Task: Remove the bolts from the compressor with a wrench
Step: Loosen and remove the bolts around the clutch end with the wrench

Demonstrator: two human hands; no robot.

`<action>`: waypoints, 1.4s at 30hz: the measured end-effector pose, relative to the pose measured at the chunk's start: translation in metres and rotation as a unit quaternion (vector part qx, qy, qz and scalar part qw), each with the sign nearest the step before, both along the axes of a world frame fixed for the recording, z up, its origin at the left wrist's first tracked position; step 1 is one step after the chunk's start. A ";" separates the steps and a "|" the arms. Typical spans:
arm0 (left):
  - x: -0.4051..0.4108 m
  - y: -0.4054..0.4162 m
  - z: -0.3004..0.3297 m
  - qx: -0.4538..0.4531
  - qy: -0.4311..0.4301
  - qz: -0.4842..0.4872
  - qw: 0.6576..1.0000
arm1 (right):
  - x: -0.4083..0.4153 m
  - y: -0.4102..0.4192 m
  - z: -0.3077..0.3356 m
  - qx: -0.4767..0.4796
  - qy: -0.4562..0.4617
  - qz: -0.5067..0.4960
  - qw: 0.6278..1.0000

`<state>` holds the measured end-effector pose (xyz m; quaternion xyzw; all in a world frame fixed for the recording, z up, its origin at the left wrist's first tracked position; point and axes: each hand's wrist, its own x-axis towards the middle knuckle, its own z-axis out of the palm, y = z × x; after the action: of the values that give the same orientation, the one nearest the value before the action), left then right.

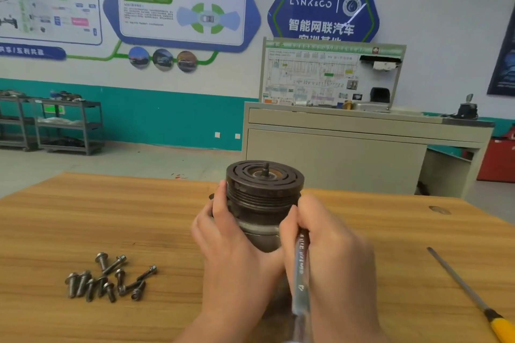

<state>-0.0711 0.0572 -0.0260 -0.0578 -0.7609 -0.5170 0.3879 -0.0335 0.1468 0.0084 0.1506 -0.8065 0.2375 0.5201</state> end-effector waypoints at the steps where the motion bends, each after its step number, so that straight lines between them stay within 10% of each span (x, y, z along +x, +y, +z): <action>1: 0.001 -0.001 -0.004 -0.009 0.004 0.006 1.000 | -0.001 0.004 -0.004 -0.036 -0.008 0.014 0.999; 5: 0.000 0.001 -0.006 -0.033 0.002 0.025 0.999 | -0.002 0.032 -0.016 -0.291 -0.147 0.258 0.909; 10: -0.002 0.001 -0.008 -0.045 0.026 0.030 0.998 | -0.011 0.047 -0.019 -0.389 -0.280 0.390 0.786; 18: -0.005 0.000 -0.010 -0.045 0.040 0.030 0.998 | -0.014 0.044 0.001 -0.395 -0.106 0.291 0.865; 30: -0.002 0.000 -0.010 -0.051 0.030 0.019 0.998 | -0.018 0.028 0.000 -0.479 -0.083 0.253 0.837; 38: -0.002 -0.002 -0.010 -0.056 0.011 0.002 0.998 | -0.015 -0.012 0.001 -0.261 0.085 0.003 0.962; 42: -0.001 -0.002 -0.010 -0.056 0.013 -0.002 0.998 | -0.015 -0.010 -0.010 -0.297 0.092 0.010 0.950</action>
<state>-0.0726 0.0554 -0.0359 -0.0878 -0.7834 -0.4733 0.3931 -0.0485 0.1366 -0.0012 0.0190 -0.6464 0.4564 0.6111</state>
